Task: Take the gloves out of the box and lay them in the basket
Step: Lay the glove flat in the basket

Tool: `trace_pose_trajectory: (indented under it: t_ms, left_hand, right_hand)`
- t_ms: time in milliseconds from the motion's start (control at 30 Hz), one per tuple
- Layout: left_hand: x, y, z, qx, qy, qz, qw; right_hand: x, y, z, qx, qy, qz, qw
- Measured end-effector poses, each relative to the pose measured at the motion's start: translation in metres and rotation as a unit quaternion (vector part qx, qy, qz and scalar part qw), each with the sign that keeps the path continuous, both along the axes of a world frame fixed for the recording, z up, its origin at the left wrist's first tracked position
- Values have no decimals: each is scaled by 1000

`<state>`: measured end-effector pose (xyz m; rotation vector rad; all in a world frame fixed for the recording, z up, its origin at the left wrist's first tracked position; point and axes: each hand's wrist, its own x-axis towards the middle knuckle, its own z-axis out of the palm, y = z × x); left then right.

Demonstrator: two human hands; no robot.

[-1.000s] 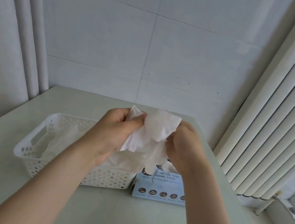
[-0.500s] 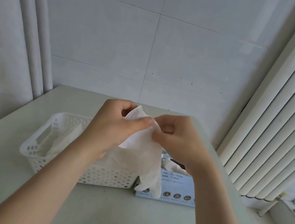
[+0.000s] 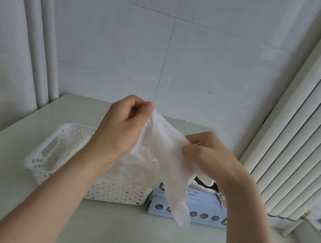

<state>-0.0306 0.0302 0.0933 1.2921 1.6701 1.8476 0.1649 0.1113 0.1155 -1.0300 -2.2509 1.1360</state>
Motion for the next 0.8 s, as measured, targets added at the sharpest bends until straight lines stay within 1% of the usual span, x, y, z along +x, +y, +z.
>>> trace_pose_trajectory:
  t_ms: [33, 67, 100, 167, 200, 233, 267, 333, 400, 467, 533, 667, 800]
  left_hand:
    - [-1, 0, 1, 2, 5, 12, 1000]
    - [-1, 0, 1, 3, 11, 25, 1000]
    - [-3, 0, 1, 1, 18, 35, 999]
    - [-5, -1, 1, -17, 21, 40, 999]
    - [-6, -2, 1, -37, 15, 32, 999]
    - [-9, -3, 1, -64, 6, 22, 998]
    - [-13, -5, 2, -96, 1, 14, 995]
    - [-23, -7, 1, -153, 9, 5, 988]
    - [-39, -12, 0, -196, 32, 8, 980]
    - [-58, -15, -5, -232, 59, 22, 971]
    - [-77, -17, -12, -272, 88, 45, 957]
    - [-102, -15, -36, -370, 156, 101, 910]
    - [-105, -11, -50, -440, 255, 155, 847]
  right_hand:
    - [0, -1, -1, -6, 11, -10, 1000]
    - [-1, 1, -3, -33, 47, -21, 998]
    - [-4, 3, -5, -85, 105, -38, 990]
    - [-9, 8, -11, -211, 197, -47, 956]
    - [-10, 10, -13, -257, 212, -50, 942]
    - [-12, 11, -15, -284, 206, -60, 934]
    - [-14, 12, -17, -289, 192, -71, 935]
    - [-21, 15, -21, -262, 161, -85, 948]
    - [-33, 18, -22, -218, 128, -73, 965]
    - [-50, 19, -20, -148, 75, -65, 984]
    - [-66, 20, -16, -57, -2, -64, 996]
    - [-103, 27, -25, 94, -87, -71, 989]
    - [-122, 30, -48, 189, -182, -75, 962]
